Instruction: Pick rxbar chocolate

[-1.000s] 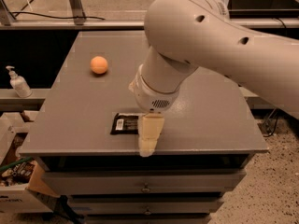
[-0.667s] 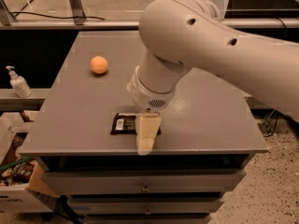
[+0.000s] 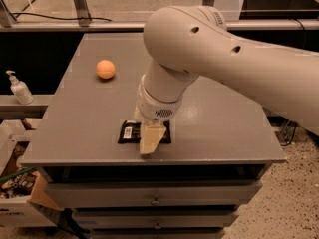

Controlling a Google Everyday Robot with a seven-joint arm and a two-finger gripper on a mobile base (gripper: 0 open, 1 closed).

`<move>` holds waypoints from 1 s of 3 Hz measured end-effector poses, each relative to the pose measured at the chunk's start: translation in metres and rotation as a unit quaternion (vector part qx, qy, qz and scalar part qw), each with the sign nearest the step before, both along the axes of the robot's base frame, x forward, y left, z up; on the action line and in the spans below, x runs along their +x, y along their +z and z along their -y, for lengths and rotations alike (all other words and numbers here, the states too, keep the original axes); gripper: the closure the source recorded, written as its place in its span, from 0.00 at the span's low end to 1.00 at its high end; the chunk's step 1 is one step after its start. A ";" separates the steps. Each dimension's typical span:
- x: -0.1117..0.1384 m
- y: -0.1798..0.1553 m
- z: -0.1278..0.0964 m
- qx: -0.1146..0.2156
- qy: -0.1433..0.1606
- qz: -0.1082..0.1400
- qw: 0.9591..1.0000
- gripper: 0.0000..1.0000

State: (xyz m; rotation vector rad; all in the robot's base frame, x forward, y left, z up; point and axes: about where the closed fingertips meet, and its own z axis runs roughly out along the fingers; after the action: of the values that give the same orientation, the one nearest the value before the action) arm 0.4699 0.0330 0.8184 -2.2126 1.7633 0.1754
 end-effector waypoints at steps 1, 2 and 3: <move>0.000 0.002 0.000 -0.001 0.000 -0.001 1.000 0.64; 0.000 0.002 0.000 -0.001 0.000 -0.001 1.000 0.87; -0.001 0.001 0.001 0.000 -0.001 -0.003 1.000 1.00</move>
Offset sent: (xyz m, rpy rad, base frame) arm -0.0007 -0.0019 -0.0077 -0.0021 0.0202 -0.0108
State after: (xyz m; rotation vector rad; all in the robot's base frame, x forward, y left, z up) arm 0.4692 0.0320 0.8196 -2.2122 1.7699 0.1805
